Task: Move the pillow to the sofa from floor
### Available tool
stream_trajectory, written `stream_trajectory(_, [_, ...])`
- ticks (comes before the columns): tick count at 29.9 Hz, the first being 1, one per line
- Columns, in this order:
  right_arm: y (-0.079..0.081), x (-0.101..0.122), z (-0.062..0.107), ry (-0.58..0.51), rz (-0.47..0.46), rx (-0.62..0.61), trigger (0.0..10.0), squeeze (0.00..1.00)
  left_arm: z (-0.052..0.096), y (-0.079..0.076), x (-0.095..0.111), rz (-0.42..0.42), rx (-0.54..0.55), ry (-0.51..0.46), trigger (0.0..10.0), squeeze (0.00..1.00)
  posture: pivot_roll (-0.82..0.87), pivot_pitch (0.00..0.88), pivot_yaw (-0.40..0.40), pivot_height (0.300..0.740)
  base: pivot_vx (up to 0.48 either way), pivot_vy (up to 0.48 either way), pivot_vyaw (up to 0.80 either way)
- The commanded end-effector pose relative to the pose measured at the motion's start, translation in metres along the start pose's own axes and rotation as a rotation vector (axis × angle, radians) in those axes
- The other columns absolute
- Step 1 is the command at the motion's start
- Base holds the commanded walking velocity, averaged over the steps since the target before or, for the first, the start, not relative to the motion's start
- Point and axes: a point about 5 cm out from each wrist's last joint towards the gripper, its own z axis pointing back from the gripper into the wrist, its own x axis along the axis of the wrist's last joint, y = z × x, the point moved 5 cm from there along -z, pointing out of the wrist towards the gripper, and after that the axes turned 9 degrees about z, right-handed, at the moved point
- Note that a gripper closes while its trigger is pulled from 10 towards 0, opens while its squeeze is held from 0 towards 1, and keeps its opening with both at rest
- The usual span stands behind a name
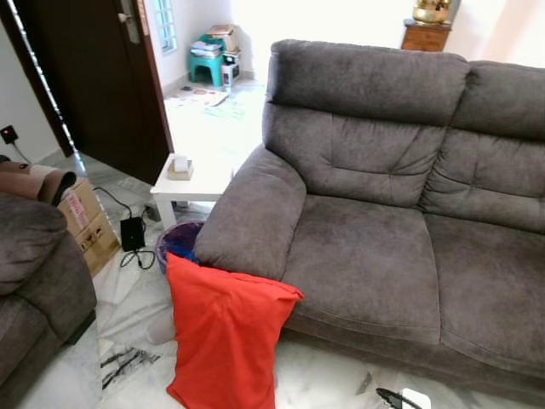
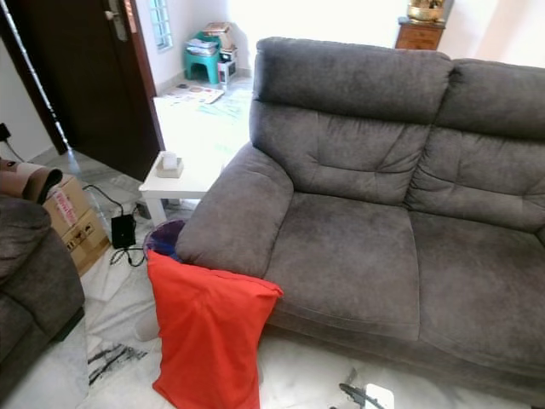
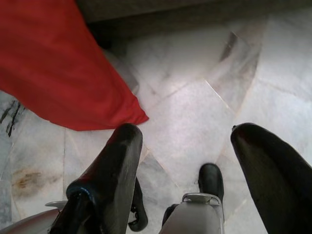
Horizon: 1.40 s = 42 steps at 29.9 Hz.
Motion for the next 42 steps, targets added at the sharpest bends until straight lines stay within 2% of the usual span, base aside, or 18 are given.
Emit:
stream_trajectory(1, [-0.0047, -0.002, 0.0011, 0.006, 0.001, -0.014, 10.0, 0.0, 0.0003, -0.0005, -0.0033, 0.017, -0.003, 0.007, 10.0, 0.0, 0.06, 0.0, 0.026, 0.74, 0.0, 0.0, 0.0])
stream_trajectory(7, [-0.0046, -0.0021, 0.0011, 0.006, -0.004, -0.012, 10.0, 0.0, 0.0004, -0.0004, -0.0036, 0.025, -0.002, 0.006, 10.0, 0.0, 0.06, 0.0, 0.024, 0.74, 0.0, 0.0, 0.0])
stream_trajectory(19, [-0.0028, -0.004, 0.0008, 0.023, 0.033, -0.006, 10.0, 0.0, 0.0006, 0.0019, -0.0033, 0.01, 0.001, 0.009, 10.0, 0.0, 0.06, 0.0, 0.035, 0.74, 0.256, 0.0, 0.0])
stream_trajectory(36, [-0.0028, -0.0033, 0.0007, 0.019, 0.021, -0.009, 10.0, 0.0, 0.0005, 0.0016, -0.0028, 0.016, 0.001, 0.007, 10.0, 0.0, 0.06, 0.0, 0.033, 0.74, 0.298, 0.0, 0.0])
stream_trajectory(42, [-0.0035, -0.0022, 0.0008, 0.022, 0.073, -0.002, 10.0, 0.0, 0.0004, 0.0008, -0.0031, 0.019, 0.001, 0.006, 10.0, 0.0, 0.06, 0.0, 0.028, 0.74, 0.306, 0.0, 0.4])
